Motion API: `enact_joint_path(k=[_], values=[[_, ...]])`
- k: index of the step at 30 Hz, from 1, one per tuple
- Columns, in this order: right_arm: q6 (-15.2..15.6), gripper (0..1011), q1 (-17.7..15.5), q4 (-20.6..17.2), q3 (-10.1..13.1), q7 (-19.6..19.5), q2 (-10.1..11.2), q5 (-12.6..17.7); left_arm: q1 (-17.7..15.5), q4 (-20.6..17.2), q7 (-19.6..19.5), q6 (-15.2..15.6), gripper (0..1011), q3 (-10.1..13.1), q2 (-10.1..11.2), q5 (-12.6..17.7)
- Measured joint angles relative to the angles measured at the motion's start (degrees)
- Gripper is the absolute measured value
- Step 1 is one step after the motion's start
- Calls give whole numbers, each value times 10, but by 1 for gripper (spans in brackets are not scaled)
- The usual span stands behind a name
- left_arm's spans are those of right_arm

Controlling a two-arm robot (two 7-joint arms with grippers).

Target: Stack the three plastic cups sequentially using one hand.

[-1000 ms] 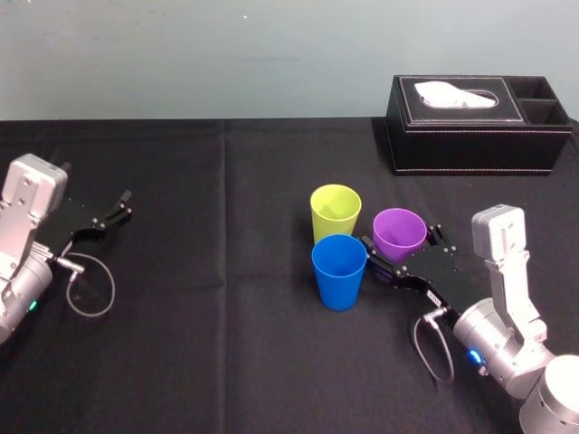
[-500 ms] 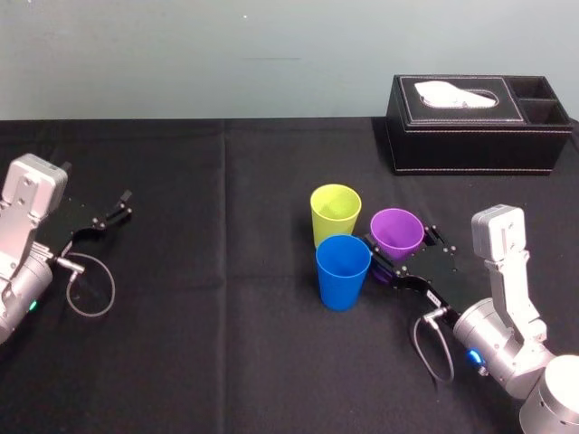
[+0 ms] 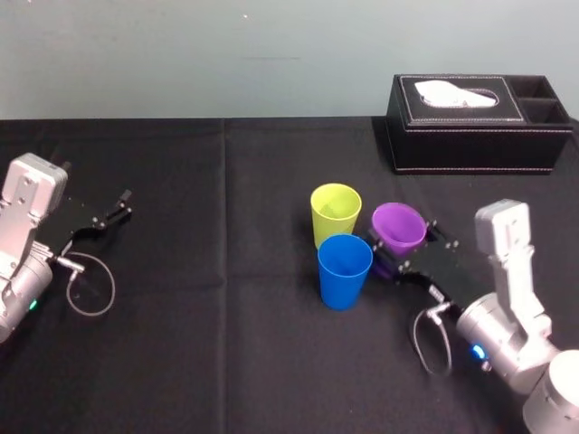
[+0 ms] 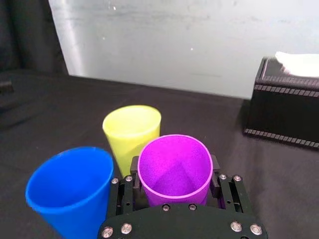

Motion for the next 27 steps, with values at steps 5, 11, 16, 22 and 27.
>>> enact_joint_path(k=[5,11,16,22,27], values=[[16,746,10,-19,10,11,10,16,0,0,0,0,1011,0,0,0],[59,747,34,-50,18,39,27,57,0,0,0,0,1011,0,0,0],[87,746,51,-72,14,53,39,78,0,0,0,0,1011,0,0,0],[115,746,72,-91,-8,62,48,87,0,0,0,0,1011,0,0,0],[128,746,86,-96,-28,60,48,87,0,0,0,0,1011,0,0,0]])
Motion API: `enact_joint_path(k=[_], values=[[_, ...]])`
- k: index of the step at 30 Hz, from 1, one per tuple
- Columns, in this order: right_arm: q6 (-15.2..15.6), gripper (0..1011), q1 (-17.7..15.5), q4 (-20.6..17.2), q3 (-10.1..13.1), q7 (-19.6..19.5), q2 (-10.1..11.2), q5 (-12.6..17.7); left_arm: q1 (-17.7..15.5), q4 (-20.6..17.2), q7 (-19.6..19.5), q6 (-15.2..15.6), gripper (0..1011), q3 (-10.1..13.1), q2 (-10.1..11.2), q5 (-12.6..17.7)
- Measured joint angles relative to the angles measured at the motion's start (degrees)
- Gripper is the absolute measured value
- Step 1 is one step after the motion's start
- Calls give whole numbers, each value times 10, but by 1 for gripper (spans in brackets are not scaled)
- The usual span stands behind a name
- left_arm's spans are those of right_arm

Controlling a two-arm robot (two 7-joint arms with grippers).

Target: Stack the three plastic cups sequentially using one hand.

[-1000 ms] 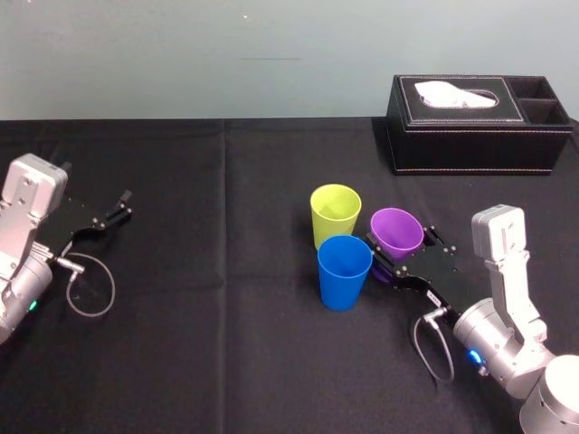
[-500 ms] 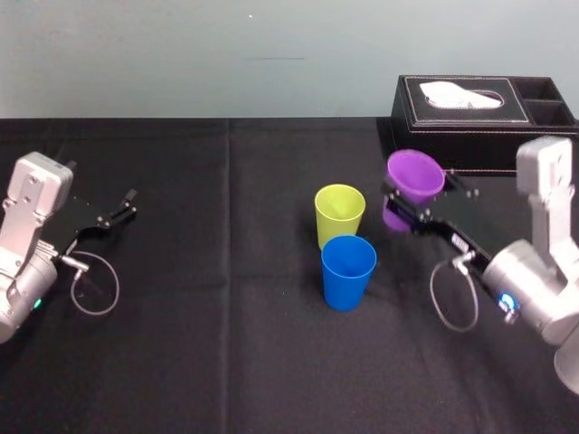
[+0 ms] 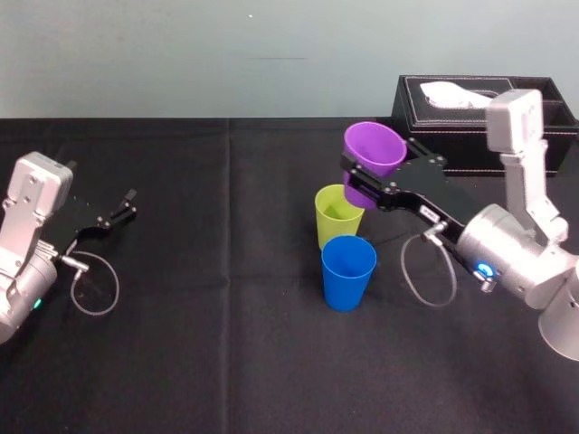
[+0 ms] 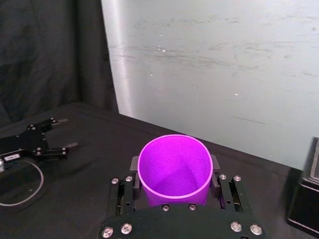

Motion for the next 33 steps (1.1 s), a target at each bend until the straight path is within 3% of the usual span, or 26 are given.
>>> enact_joint_path(k=[7,15,33], values=[[11,747,21,5,-29,-13,-4,-8,0,0,0,0,1011,0,0,0],[11,746,49,36,-56,-28,-12,-25,0,0,0,0,1012,0,0,0],[1,747,72,92,-69,-34,-26,-42,0,0,0,0,1011,0,0,0]])
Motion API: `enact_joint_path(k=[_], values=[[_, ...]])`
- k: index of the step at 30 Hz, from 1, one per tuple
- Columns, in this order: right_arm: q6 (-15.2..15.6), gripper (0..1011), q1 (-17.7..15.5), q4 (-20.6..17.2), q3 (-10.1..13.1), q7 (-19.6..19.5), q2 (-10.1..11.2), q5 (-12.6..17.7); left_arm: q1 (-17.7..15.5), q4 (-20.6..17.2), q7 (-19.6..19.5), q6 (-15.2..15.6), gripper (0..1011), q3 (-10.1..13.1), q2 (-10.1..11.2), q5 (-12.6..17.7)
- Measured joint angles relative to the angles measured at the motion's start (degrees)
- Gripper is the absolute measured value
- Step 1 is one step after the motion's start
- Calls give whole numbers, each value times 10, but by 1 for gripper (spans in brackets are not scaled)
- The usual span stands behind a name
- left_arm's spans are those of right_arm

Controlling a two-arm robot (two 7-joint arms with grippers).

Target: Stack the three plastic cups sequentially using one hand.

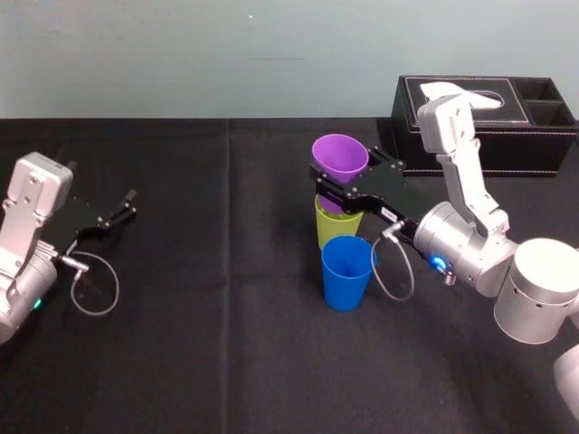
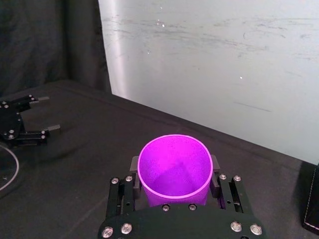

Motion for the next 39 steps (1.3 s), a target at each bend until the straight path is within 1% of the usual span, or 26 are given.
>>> enact_joint_path(k=[12,21,32,39], values=[[-10,747,2,25,0,-1,-7,-9,0,0,0,0,1011,0,0,0],[-10,746,5,43,0,0,-12,-12,0,0,0,0,1011,0,0,0],[-9,746,4,52,0,3,-15,-15,0,0,0,0,1011,0,0,0],[-9,747,3,52,0,4,-14,-15,0,0,0,0,1011,0,0,0]])
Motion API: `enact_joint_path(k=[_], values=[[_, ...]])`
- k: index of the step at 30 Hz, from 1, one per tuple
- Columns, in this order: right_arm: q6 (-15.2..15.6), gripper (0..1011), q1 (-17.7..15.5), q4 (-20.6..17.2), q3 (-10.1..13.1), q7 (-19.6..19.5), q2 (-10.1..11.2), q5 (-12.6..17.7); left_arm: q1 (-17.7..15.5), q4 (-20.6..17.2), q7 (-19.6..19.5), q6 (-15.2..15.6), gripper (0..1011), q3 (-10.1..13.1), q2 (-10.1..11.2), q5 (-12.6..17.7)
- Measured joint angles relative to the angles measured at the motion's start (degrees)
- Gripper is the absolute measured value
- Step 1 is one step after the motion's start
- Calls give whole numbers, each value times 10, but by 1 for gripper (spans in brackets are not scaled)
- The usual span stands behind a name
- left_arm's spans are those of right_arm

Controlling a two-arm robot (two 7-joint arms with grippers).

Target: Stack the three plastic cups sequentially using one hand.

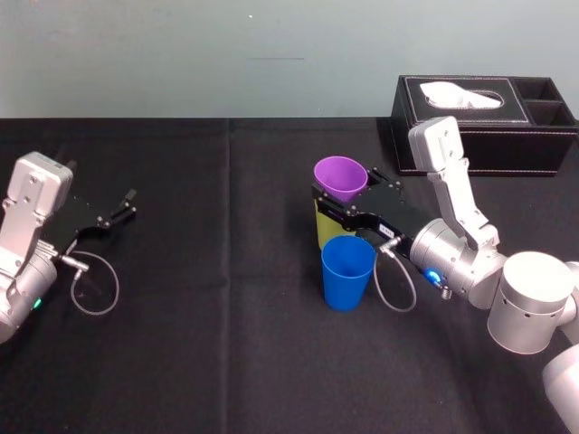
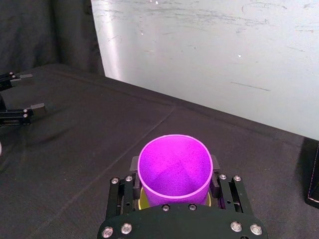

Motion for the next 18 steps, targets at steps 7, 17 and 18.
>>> enact_joint_path(k=[7,17,18], values=[[0,868,0,-1,0,0,0,0,0,0,0,0,1011,0,0,0],[1,1000,0,-1,0,0,1,0,0,0,0,0,1012,0,0,0],[1,1000,0,-1,0,0,0,0,0,0,0,0,1011,0,0,0]])
